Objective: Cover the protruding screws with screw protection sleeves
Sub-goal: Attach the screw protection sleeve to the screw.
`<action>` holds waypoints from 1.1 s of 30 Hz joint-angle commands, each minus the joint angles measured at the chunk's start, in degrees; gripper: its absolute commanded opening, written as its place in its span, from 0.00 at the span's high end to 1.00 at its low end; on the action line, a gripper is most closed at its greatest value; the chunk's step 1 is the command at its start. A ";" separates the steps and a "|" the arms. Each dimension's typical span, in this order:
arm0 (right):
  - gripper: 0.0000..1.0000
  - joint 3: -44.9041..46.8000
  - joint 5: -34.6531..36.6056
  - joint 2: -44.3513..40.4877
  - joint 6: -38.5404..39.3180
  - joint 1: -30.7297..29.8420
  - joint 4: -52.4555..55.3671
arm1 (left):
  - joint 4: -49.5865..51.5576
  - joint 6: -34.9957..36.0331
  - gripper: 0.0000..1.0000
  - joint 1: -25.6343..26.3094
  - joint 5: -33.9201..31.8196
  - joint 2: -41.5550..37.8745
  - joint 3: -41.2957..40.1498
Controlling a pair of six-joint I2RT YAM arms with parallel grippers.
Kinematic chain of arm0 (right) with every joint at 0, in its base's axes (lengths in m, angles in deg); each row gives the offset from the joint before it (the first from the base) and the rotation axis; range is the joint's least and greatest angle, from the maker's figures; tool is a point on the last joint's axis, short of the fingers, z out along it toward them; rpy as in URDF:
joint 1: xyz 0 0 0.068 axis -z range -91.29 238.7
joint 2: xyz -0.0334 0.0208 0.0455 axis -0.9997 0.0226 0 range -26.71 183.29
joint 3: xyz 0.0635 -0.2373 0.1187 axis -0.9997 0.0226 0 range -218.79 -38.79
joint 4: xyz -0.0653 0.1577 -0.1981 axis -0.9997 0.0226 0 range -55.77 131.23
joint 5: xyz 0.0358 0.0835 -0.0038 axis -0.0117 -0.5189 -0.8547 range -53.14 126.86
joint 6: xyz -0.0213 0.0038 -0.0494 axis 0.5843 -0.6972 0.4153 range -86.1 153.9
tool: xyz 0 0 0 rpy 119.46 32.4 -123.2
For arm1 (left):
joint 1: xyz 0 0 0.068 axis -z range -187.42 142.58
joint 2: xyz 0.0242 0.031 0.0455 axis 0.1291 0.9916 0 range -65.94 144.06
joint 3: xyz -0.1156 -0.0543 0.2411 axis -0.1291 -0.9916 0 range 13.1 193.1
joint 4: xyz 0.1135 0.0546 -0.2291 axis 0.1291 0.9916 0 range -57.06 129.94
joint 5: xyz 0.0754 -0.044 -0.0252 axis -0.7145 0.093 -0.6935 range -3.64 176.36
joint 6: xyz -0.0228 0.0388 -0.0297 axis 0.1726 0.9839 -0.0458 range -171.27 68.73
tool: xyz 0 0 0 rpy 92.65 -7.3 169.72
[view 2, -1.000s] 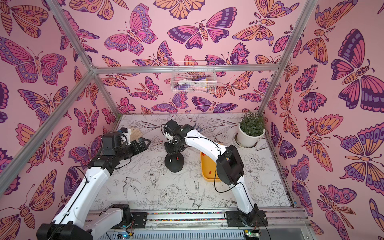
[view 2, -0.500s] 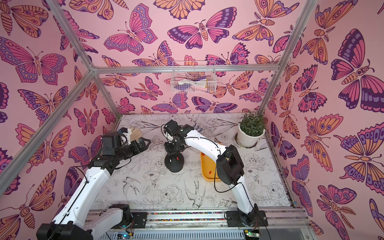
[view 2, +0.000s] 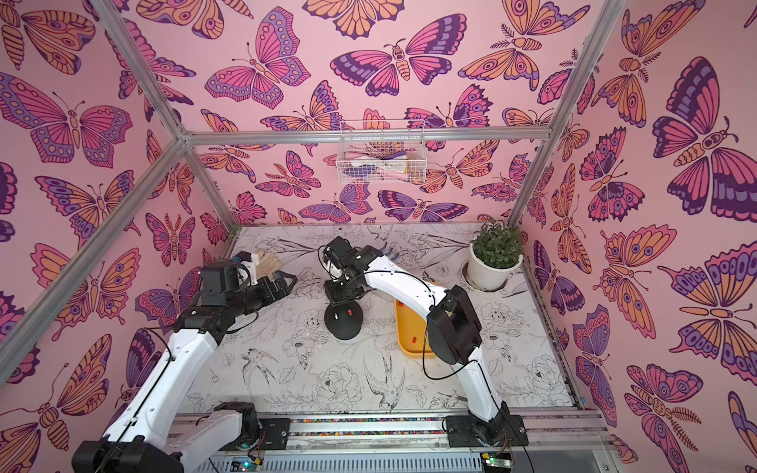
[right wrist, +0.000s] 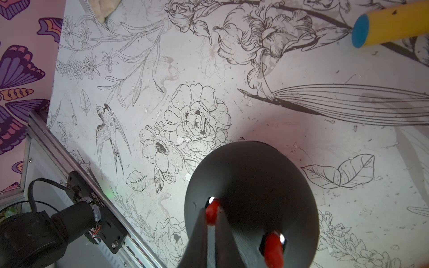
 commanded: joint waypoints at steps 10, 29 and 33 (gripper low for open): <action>0.90 2.64 0.72 0.06 -0.22 0.14 2.11 | -0.71 0.12 0.00 -0.38 0.65 -0.29 -0.73; 0.71 3.29 1.51 -1.35 -0.40 0.21 0.84 | -0.85 -0.19 0.00 -0.37 1.21 -0.06 -0.85; 0.61 4.94 3.24 -4.93 0.07 0.34 -1.69 | -1.73 -1.22 0.00 -0.39 1.57 -0.67 -1.71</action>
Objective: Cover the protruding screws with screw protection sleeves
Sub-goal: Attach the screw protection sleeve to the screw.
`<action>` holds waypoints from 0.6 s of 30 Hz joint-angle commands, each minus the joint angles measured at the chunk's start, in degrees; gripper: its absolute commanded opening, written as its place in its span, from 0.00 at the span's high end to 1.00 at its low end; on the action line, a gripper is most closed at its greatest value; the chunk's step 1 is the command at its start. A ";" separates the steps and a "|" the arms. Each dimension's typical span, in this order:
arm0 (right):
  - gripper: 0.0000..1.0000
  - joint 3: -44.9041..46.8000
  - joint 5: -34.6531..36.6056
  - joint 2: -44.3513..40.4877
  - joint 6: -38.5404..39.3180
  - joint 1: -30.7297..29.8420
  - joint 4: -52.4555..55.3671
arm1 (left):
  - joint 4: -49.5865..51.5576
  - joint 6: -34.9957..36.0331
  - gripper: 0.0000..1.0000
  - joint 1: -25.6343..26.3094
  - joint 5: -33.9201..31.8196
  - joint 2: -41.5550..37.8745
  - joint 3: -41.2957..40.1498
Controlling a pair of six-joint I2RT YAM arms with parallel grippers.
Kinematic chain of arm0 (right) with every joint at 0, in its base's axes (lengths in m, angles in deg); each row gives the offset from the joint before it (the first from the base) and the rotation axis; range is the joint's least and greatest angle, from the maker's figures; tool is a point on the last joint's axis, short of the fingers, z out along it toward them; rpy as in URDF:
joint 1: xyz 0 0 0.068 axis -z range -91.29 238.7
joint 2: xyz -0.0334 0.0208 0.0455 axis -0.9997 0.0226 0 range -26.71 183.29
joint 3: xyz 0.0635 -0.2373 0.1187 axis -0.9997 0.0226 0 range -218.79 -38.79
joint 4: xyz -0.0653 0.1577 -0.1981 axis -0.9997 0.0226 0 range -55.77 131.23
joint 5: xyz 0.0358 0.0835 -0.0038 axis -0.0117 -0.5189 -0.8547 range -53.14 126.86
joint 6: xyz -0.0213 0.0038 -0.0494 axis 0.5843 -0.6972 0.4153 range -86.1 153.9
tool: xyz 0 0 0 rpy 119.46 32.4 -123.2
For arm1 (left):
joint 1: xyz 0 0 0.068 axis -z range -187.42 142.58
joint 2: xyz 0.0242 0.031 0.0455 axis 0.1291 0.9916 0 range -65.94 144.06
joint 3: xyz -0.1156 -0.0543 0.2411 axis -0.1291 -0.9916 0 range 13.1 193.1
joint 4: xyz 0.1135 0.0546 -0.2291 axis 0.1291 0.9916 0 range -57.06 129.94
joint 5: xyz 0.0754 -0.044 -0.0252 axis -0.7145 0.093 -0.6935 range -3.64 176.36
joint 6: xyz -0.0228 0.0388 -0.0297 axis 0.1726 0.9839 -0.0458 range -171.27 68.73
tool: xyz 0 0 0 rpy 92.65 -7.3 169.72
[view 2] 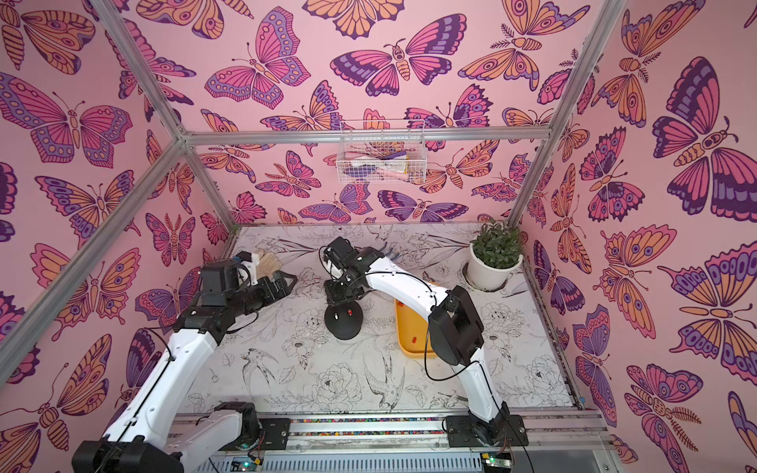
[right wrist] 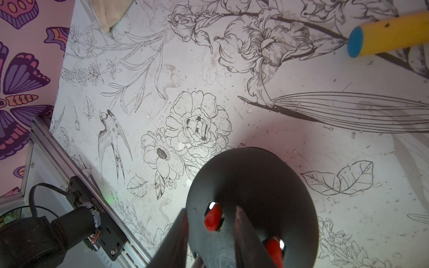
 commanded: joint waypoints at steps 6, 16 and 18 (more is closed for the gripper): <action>0.55 6.10 9.04 -14.93 3.61 6.45 3.56 | 4.92 3.13 0.00 -0.49 -4.65 0.41 3.46; 0.50 17.82 13.90 -37.93 8.33 20.23 3.51 | 5.18 4.25 0.00 1.45 -13.17 -0.36 6.01; 0.50 21.41 14.46 -39.71 8.29 20.39 3.06 | 4.33 3.85 0.00 4.14 -14.86 1.50 6.40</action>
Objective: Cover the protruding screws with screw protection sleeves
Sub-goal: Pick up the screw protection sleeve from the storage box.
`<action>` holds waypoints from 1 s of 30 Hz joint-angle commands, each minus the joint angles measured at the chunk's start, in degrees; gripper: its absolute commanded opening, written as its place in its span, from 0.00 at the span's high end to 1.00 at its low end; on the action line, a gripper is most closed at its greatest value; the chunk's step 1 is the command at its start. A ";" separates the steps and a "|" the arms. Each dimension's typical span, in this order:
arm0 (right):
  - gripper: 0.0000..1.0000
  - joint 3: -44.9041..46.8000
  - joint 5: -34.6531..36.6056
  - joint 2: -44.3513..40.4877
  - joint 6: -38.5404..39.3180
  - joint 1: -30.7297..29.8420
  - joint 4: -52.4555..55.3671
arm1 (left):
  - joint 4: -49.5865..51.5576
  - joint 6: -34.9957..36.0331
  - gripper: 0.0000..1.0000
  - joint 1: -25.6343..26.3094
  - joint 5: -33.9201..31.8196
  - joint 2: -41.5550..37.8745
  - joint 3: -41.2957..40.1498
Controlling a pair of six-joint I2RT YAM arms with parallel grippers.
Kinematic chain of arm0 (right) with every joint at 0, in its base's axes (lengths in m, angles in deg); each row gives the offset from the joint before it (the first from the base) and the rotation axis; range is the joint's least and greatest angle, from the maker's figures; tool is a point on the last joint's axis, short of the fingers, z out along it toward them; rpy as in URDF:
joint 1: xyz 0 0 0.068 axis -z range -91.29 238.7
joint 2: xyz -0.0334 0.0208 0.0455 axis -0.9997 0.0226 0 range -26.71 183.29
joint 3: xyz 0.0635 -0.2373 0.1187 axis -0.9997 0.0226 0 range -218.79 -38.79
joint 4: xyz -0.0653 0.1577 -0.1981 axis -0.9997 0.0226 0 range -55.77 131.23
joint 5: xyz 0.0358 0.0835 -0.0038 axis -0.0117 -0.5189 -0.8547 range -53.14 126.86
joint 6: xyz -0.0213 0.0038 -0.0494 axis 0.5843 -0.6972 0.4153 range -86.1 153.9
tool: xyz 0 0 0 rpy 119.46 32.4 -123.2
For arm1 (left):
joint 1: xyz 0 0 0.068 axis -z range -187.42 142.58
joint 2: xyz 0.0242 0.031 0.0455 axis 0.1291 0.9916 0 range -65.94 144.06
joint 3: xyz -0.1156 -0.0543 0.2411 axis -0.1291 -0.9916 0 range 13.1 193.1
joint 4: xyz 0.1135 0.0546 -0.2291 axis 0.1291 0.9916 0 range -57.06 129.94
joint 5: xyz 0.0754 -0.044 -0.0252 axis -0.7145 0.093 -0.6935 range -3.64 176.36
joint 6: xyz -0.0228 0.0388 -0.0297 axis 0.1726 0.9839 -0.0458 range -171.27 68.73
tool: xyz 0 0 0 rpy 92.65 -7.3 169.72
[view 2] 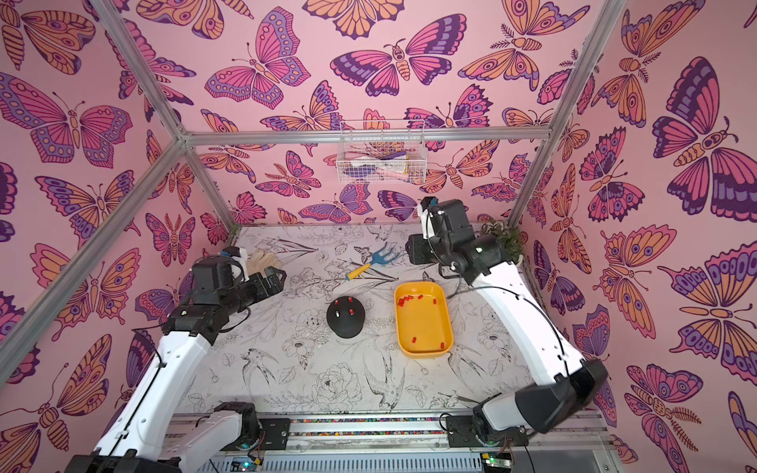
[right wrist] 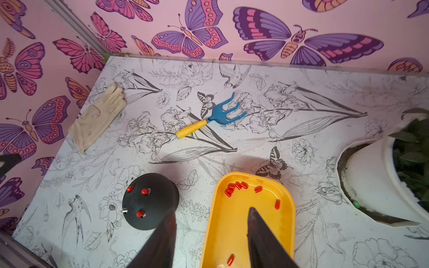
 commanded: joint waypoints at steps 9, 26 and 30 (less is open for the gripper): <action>0.49 19.37 2.09 -3.41 -0.60 1.54 -3.24 | -2.40 3.24 0.00 11.57 -7.64 9.64 5.51; 0.55 23.33 -1.93 7.54 -1.75 5.12 -8.27 | -4.77 5.26 0.00 17.23 -9.05 18.70 10.79; 0.56 22.29 -1.06 10.53 -2.79 5.14 -8.59 | -4.85 5.37 0.00 17.45 -9.09 19.05 11.34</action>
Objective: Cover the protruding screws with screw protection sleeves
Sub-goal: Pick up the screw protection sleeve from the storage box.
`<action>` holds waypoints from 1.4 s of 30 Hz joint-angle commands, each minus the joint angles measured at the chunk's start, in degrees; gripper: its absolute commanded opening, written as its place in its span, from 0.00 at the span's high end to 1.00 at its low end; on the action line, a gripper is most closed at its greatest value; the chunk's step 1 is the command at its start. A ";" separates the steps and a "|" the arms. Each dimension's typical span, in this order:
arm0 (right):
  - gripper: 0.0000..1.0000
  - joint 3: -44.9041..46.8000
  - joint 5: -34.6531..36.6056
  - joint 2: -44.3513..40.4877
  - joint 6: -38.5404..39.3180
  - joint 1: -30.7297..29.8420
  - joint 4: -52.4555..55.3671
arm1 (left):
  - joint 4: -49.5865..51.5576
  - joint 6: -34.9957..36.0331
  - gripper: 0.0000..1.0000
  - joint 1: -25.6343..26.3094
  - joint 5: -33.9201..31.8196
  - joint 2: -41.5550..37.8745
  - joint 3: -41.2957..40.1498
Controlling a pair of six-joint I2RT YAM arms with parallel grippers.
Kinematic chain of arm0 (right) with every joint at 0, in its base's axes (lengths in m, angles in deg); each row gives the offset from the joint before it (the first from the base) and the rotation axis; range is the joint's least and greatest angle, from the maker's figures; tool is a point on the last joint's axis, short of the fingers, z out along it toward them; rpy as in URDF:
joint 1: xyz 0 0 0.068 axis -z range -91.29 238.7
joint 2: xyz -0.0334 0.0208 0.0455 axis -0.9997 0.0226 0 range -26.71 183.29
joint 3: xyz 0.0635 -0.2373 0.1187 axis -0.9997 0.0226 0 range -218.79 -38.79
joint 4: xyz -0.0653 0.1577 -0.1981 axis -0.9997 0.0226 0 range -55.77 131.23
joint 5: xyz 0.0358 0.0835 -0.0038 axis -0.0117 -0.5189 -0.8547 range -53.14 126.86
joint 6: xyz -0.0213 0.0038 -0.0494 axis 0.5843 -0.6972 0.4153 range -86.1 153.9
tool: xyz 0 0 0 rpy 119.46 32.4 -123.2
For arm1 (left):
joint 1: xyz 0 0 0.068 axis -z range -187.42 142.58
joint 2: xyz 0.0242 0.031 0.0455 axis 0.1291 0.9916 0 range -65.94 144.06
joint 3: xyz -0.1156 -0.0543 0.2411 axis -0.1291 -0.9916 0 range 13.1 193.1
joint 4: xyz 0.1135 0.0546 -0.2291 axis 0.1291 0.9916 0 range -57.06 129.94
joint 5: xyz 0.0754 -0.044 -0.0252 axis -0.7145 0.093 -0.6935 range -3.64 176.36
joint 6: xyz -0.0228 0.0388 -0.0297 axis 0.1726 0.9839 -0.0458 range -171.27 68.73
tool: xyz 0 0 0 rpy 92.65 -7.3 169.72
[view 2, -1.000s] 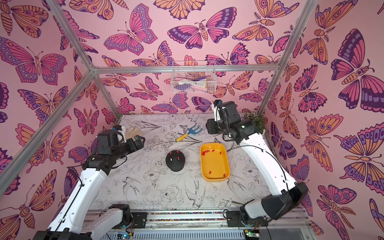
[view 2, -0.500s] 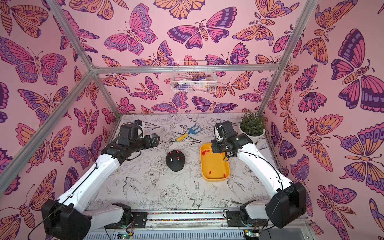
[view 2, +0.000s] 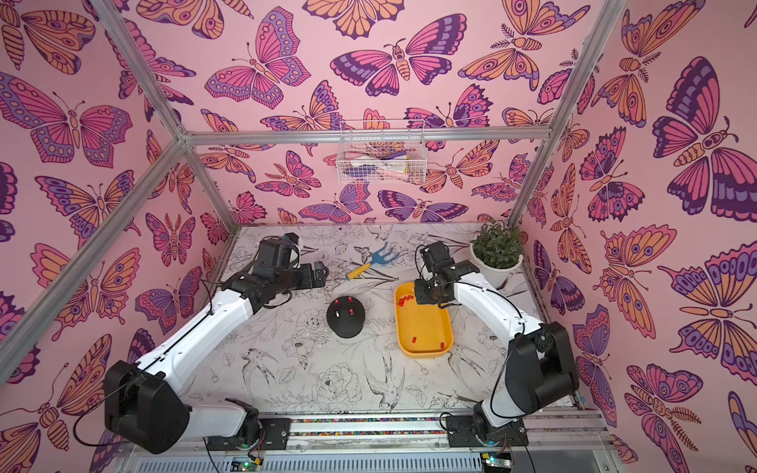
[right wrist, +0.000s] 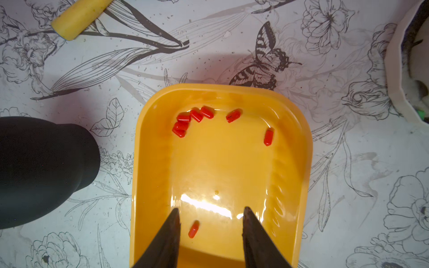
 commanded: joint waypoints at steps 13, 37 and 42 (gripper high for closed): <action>0.61 -4.55 3.51 11.14 -8.45 0.66 -3.06 | -1.16 0.55 0.00 0.38 -0.35 1.69 2.75; 0.67 -6.08 4.61 20.42 -11.90 2.02 -8.99 | -0.80 1.08 0.00 0.31 -1.05 1.92 2.86; 0.68 -6.21 4.47 21.18 -11.75 2.24 -9.10 | -0.63 1.17 0.00 0.30 -1.05 2.00 2.93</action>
